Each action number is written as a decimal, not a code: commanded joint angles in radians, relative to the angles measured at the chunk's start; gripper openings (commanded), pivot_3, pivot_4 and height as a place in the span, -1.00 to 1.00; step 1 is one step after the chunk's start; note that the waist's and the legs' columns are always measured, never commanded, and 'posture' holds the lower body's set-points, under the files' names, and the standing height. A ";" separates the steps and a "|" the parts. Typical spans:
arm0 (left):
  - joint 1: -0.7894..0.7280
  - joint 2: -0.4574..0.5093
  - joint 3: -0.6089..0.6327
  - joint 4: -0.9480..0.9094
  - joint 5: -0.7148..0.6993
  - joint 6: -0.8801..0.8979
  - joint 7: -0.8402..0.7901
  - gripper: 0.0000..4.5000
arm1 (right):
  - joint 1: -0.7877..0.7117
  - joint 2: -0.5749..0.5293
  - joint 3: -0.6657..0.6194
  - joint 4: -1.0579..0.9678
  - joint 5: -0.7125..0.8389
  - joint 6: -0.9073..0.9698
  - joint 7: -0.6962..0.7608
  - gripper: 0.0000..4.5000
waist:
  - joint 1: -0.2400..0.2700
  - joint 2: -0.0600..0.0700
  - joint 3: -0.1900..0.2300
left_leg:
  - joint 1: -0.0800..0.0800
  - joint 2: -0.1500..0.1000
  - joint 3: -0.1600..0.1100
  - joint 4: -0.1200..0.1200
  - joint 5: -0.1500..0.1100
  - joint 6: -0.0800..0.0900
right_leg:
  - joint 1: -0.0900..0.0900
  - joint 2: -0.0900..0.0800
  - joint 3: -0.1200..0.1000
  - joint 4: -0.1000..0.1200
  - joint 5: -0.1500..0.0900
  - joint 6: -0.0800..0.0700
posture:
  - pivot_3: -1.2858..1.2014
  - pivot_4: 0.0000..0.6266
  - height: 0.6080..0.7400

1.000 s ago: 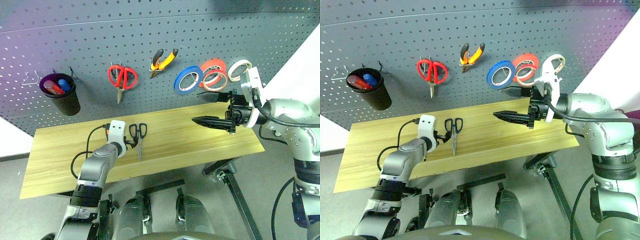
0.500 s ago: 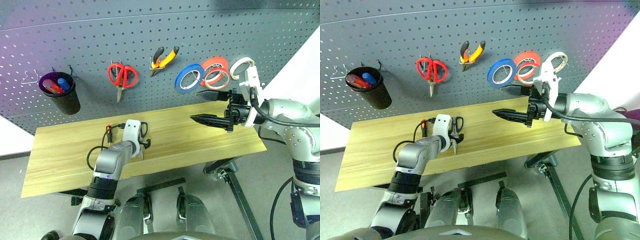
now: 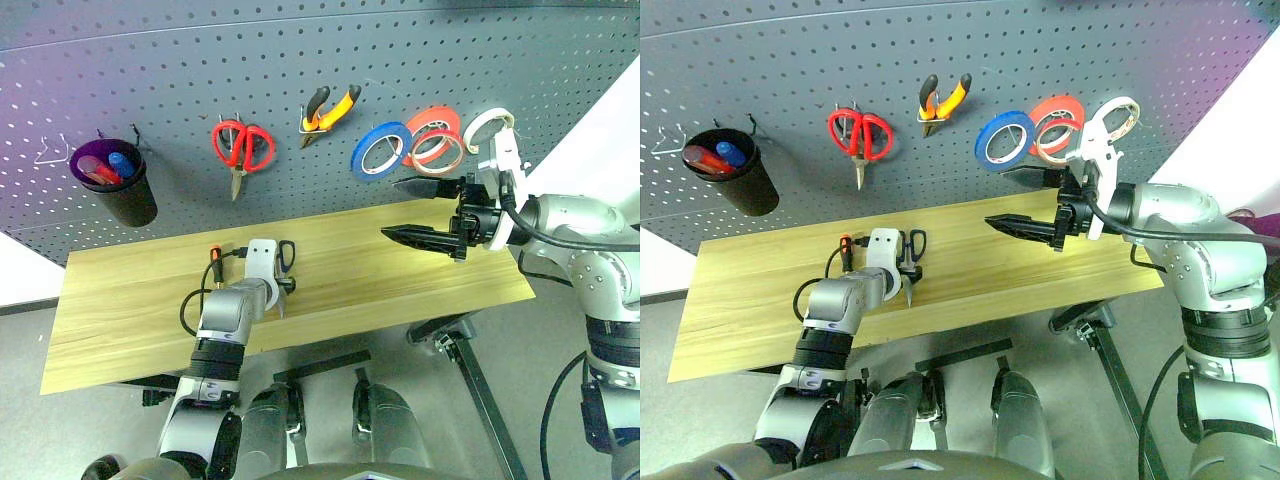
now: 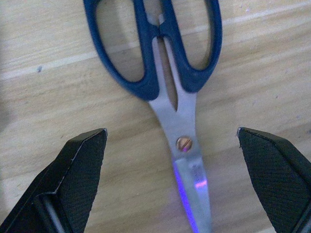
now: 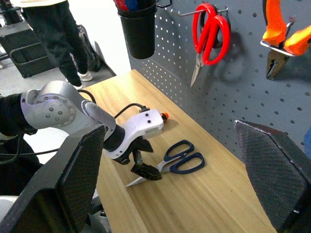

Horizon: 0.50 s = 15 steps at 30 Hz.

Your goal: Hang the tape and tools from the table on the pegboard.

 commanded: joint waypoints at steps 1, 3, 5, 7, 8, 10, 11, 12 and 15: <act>-0.028 -0.018 0.028 0.033 -0.005 -0.023 0.005 1.00 | -0.027 -0.007 -0.017 -0.016 0.001 -0.012 -0.005 0.98 | 0.001 0.000 0.003 | -0.001 0.000 0.000 0.000 0.000 0.000 | 0.000 0.000 0.000 0.000 0.000 0.000 | -0.11 -0.13 0.74; -0.035 -0.021 0.034 0.047 -0.004 -0.028 0.004 1.00 | -0.033 -0.004 -0.017 -0.013 0.003 -0.010 -0.007 0.98 | 0.000 0.000 0.005 | -0.001 0.000 0.000 0.000 0.000 0.000 | 0.000 0.000 0.000 -0.001 0.000 0.000 | -0.11 -0.13 0.74; -0.040 -0.024 0.034 0.055 -0.002 -0.028 0.003 1.00 | -0.034 -0.003 -0.017 -0.011 0.003 -0.010 -0.010 0.98 | 0.000 0.000 0.008 | -0.001 0.000 0.000 0.000 0.000 0.000 | 0.000 0.000 0.000 -0.001 0.000 0.000 | -0.11 -0.13 0.74; -0.043 -0.029 0.037 0.068 -0.003 -0.029 0.002 1.00 | -0.031 -0.003 -0.014 -0.003 -0.005 -0.015 -0.011 0.98 | 0.000 0.000 0.008 | -0.001 0.000 0.000 0.000 0.000 0.000 | 0.000 0.000 0.000 -0.001 0.000 0.000 | -0.11 -0.13 0.74; -0.047 -0.031 0.037 0.076 -0.002 -0.027 0.003 1.00 | -0.030 -0.003 -0.013 0.001 -0.008 -0.018 -0.011 0.98 | 0.000 0.001 0.008 | -0.001 0.000 0.000 -0.001 0.000 0.000 | 0.000 0.000 0.000 -0.001 0.000 0.000 | -0.11 -0.12 0.74; -0.049 -0.039 0.050 0.084 -0.006 -0.024 0.010 1.00 | -0.032 -0.002 -0.014 0.005 -0.012 -0.022 -0.013 0.98 | 0.001 0.000 0.009 | -0.001 0.000 0.000 -0.001 0.000 0.000 | 0.000 0.000 -0.001 -0.001 0.000 0.000 | -0.11 -0.12 0.74; -0.050 -0.041 0.054 0.086 -0.008 -0.019 0.012 1.00 | -0.035 -0.001 -0.015 0.008 -0.014 -0.022 -0.014 0.98 | 0.001 0.001 0.009 | -0.001 0.000 0.000 -0.001 0.000 0.000 | 0.000 0.000 -0.001 -0.001 0.000 0.000 | -0.11 -0.12 0.74; -0.051 -0.044 0.061 0.093 -0.009 -0.010 0.015 1.00 | -0.038 0.000 -0.015 0.010 -0.014 -0.022 -0.015 0.98 | 0.000 0.001 0.009 | -0.001 0.000 0.000 -0.001 0.000 0.000 | 0.000 0.000 -0.001 -0.002 0.000 0.000 | -0.11 -0.12 0.74; -0.053 -0.051 0.074 0.111 -0.012 0.014 0.019 0.92 | -0.042 0.003 -0.018 0.013 -0.020 -0.022 -0.021 0.99 | 0.000 0.001 0.009 | -0.001 0.000 0.000 -0.001 0.000 0.000 | 0.000 0.000 -0.001 -0.002 0.000 0.000 | -0.11 -0.11 0.74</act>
